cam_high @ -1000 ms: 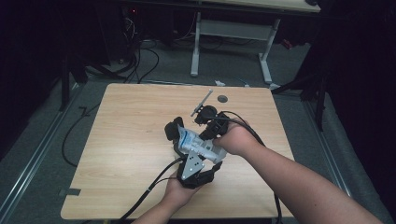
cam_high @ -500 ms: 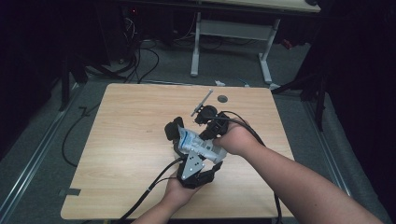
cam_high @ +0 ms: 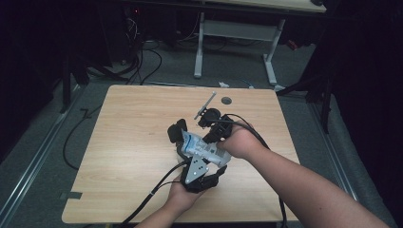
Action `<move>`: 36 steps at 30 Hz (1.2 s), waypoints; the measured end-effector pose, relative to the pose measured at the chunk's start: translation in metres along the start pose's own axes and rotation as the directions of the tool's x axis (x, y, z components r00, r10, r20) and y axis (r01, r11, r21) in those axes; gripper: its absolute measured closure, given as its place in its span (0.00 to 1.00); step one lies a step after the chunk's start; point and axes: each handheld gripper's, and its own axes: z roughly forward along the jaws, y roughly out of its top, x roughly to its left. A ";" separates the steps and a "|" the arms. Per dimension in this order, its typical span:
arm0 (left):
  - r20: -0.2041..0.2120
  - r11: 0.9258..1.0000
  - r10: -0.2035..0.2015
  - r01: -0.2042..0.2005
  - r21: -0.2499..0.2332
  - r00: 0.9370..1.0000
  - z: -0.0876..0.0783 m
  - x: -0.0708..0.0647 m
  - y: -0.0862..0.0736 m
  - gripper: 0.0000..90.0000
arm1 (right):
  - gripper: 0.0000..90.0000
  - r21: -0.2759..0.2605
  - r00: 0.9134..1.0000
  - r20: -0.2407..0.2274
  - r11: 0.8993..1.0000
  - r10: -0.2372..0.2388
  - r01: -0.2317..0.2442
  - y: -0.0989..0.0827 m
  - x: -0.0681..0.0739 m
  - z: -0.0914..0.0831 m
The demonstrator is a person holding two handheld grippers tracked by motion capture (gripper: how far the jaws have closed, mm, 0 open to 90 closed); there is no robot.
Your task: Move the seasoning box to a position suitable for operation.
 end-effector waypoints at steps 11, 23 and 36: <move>0.003 1.000 -0.004 0.004 -0.001 1.000 0.000 -0.001 0.000 0.57 | 1.00 0.001 1.000 0.006 1.000 0.001 -0.001 0.000 0.000 0.001; 0.005 1.000 -0.003 0.003 0.001 1.000 0.000 -0.001 -0.001 0.57 | 1.00 0.001 1.000 0.001 1.000 0.002 -0.002 -0.001 0.000 0.002; 0.007 1.000 0.004 -0.004 0.001 1.000 -0.001 -0.001 -0.001 0.57 | 1.00 -0.001 1.000 0.004 1.000 0.004 -0.004 -0.001 0.000 0.001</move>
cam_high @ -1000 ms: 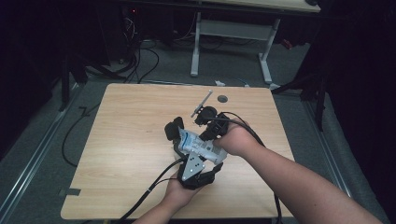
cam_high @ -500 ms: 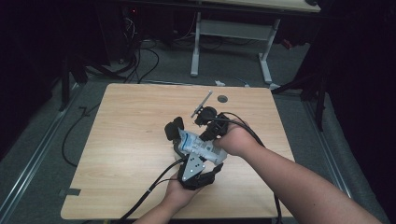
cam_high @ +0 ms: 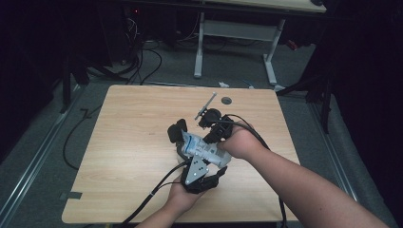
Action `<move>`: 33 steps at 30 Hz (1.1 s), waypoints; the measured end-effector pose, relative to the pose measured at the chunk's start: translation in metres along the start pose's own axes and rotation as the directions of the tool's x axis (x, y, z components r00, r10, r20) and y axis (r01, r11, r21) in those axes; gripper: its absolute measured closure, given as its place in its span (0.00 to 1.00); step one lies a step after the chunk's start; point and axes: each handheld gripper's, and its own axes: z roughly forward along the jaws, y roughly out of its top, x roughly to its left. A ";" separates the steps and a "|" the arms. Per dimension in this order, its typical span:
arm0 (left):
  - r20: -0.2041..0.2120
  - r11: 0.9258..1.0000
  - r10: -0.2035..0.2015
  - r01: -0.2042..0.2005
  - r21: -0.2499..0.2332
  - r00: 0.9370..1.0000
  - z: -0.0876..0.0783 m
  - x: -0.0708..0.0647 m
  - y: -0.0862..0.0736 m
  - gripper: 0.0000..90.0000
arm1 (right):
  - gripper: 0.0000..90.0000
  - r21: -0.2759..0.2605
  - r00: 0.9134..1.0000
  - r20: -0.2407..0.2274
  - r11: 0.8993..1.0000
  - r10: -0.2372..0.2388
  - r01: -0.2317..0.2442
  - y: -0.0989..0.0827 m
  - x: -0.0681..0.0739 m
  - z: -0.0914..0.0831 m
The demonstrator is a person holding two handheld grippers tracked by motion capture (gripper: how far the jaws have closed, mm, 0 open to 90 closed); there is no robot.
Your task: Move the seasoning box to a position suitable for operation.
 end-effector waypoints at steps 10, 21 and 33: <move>-0.002 1.000 0.006 -0.006 0.000 1.000 -0.001 0.000 0.000 0.57 | 1.00 -0.004 1.000 -0.002 1.000 0.001 -0.001 0.000 0.000 -0.001; -0.003 1.000 0.011 -0.011 0.002 1.000 -0.001 0.000 -0.002 0.57 | 1.00 -0.003 1.000 -0.003 1.000 0.002 -0.002 -0.001 0.001 0.000; 0.001 1.000 0.019 -0.019 0.004 1.000 -0.001 -0.001 -0.005 0.57 | 1.00 -0.010 1.000 -0.012 1.000 0.005 -0.005 -0.004 0.002 0.000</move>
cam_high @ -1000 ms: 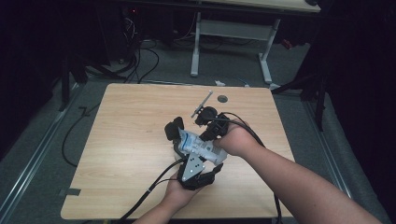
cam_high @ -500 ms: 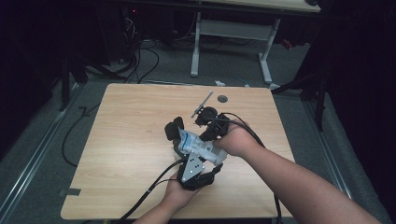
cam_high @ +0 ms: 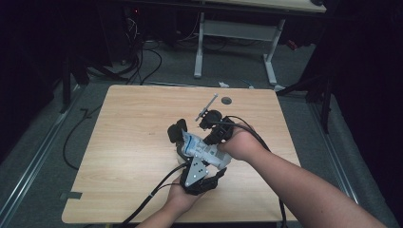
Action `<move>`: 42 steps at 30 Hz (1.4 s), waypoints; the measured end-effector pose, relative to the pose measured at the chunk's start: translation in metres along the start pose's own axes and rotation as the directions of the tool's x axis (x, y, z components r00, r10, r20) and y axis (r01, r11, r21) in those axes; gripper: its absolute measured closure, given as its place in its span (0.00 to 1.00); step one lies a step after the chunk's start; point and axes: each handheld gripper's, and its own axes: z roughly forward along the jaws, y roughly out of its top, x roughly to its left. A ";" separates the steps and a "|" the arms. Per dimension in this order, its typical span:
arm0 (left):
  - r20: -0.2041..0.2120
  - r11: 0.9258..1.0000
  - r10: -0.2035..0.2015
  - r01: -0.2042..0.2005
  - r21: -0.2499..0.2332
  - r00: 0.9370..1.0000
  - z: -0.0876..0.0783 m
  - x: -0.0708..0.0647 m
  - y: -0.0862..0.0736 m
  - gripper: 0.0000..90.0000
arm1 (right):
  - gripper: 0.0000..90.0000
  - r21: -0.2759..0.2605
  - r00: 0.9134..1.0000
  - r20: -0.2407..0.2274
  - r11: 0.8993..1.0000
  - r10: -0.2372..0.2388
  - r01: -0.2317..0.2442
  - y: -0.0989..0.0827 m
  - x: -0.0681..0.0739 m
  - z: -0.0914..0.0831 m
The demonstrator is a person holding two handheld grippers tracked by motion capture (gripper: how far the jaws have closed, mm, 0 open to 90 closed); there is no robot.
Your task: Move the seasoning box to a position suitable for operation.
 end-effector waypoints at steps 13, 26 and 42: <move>0.002 1.000 0.002 -0.002 0.006 1.000 0.000 -0.001 -0.003 0.58 | 1.00 0.001 1.000 -0.004 1.000 0.002 -0.002 -0.002 0.000 0.001; 0.025 1.000 -0.008 0.007 0.023 1.000 0.002 -0.001 -0.010 0.55 | 1.00 0.007 1.000 -0.009 1.000 -0.003 0.003 -0.002 0.001 0.001; 0.031 1.000 -0.017 0.017 0.023 0.999 0.006 -0.003 -0.009 0.55 | 1.00 0.008 1.000 0.006 1.000 -0.001 0.001 -0.001 0.000 -0.003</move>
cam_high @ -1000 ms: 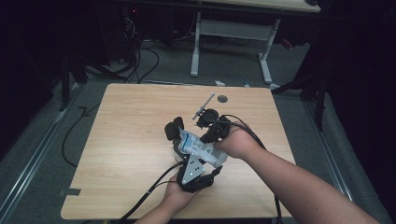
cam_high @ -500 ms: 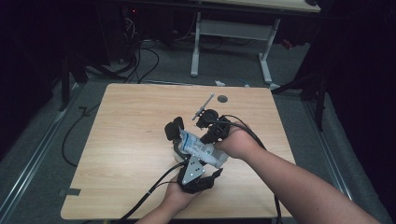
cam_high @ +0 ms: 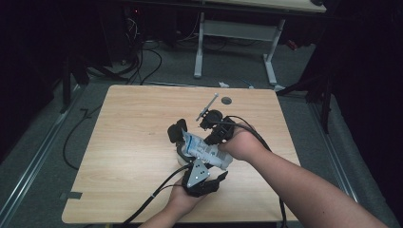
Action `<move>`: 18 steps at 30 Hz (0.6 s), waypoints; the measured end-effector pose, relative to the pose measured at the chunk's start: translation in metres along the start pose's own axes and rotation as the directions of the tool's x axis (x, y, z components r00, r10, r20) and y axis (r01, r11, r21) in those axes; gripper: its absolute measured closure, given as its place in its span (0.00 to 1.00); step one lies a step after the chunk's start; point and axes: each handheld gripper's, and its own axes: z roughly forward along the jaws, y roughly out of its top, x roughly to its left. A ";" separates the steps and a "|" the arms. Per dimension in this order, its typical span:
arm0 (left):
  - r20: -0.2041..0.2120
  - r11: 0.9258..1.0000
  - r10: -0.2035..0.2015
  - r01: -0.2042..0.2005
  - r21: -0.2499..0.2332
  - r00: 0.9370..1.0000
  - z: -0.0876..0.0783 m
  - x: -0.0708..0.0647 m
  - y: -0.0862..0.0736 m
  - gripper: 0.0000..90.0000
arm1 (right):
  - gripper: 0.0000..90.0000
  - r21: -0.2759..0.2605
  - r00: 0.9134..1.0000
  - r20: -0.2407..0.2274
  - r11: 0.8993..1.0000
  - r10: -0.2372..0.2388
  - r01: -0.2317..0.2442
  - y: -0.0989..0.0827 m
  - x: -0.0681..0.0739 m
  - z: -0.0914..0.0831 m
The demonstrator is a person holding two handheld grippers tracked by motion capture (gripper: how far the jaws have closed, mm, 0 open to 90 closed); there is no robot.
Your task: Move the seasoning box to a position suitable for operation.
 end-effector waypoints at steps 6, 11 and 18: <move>-0.004 1.000 0.004 -0.004 0.002 1.000 0.000 0.000 0.001 0.55 | 1.00 -0.004 1.000 -0.001 1.000 -0.002 0.002 0.000 0.000 -0.001; -0.013 1.000 0.005 -0.005 0.012 1.000 -0.001 0.002 -0.001 0.55 | 1.00 -0.009 1.000 -0.004 1.000 -0.004 0.004 0.001 0.001 0.000; -0.021 1.000 -0.004 0.004 0.018 1.000 -0.001 0.004 -0.003 0.55 | 1.00 -0.013 1.000 -0.011 1.000 -0.002 0.002 0.000 0.003 0.001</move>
